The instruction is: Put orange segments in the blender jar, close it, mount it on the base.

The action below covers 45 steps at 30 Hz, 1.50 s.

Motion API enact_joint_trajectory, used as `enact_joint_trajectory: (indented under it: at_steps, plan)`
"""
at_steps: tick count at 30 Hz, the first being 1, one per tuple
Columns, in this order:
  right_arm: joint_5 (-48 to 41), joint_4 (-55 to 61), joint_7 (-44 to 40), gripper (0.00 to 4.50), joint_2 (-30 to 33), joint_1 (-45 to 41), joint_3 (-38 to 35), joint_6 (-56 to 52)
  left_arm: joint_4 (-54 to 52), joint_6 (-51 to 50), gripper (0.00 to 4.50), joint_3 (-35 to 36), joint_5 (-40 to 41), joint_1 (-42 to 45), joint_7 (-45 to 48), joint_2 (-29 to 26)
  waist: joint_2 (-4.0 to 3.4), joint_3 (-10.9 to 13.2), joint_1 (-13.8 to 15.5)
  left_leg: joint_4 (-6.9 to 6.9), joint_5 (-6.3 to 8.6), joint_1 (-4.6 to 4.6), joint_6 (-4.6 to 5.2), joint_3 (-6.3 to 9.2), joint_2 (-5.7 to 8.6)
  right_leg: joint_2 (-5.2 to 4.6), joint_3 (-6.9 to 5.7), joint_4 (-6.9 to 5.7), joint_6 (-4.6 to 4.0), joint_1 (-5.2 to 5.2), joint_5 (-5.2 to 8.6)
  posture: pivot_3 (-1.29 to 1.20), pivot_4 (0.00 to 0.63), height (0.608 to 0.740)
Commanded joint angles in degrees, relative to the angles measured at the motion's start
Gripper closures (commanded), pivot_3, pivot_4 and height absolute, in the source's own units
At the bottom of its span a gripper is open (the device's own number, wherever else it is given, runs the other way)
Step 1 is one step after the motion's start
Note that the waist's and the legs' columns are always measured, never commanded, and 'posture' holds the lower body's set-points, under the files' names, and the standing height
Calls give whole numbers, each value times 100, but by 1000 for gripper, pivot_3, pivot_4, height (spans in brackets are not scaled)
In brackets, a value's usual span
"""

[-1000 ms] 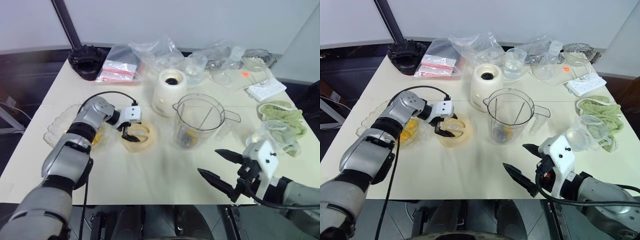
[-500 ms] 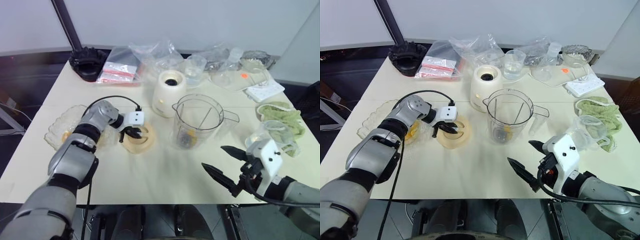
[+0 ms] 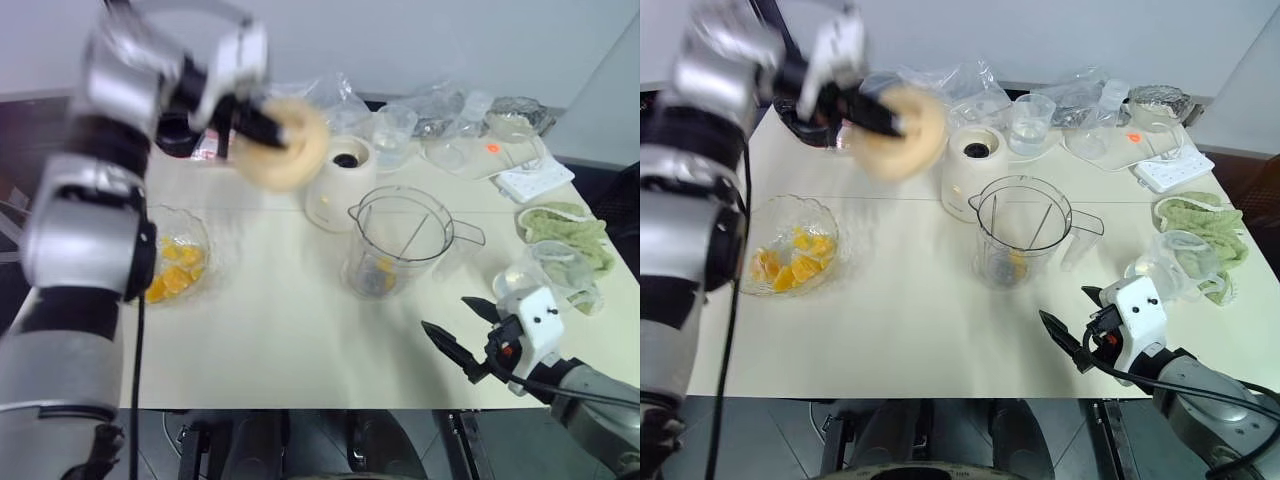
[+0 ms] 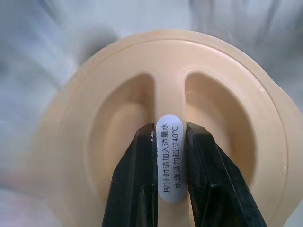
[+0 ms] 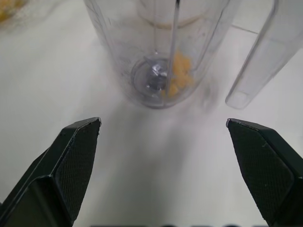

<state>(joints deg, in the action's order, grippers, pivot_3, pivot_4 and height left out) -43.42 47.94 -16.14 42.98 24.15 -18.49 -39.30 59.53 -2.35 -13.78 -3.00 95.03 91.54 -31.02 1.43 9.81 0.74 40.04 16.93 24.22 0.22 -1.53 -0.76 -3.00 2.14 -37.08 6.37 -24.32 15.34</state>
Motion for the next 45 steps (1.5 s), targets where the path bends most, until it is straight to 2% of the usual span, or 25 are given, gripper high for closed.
enact_joint_trajectory:
  at_steps: [1,5,10,17,21,31,35,45]
  plan:
    - [303,-155,-24,0,-139,-285,32,188,424,-237,4247,-146,443,425,96,467,-6,-3,10,1,0,-9,1,-2,3,-4,3,-2,2,8,1,0,150,740]
    - [576,-331,76,0,-320,-481,89,164,713,-607,4247,-477,677,772,96,1043,0,1,-18,10,-4,-12,-3,-2,9,10,14,-7,4,10,-4,0,150,740]
    - [897,-384,260,0,-607,-536,141,139,768,-741,4247,-1037,800,773,96,1691,-2,1,-38,7,-4,-15,-3,-2,3,27,26,-15,2,-2,-7,0,150,740]
    - [1265,-233,422,0,-1034,-470,339,181,732,-69,4247,-1592,432,503,96,2312,-7,0,-48,1,-4,-11,-3,-4,0,32,31,-18,1,-14,-7,0,150,740]
    - [1404,-107,520,0,-1206,-430,394,136,869,83,4247,-1458,141,439,95,2551,-8,-1,-32,5,-4,-12,-3,-10,0,31,37,-18,-1,-14,-8,0,150,740]
    - [1602,121,682,0,-1508,-341,370,84,1105,223,4247,-1362,-328,263,92,2816,-10,-2,-7,7,-4,-15,-3,-10,1,31,37,-18,-3,-10,-9,0,150,740]
    - [1666,167,774,0,-1609,-421,451,30,1295,241,4247,-1232,-537,238,-277,2901,-12,-4,-6,8,-4,-23,-3,-10,1,31,37,-18,-4,-1,-9,0,150,740]
    - [1819,149,721,0,-1747,-419,512,33,1514,-71,4247,-492,-492,933,-245,2770,-13,-4,-14,8,-4,-25,-3,-10,4,32,43,-18,-5,-1,-11,0,150,740]
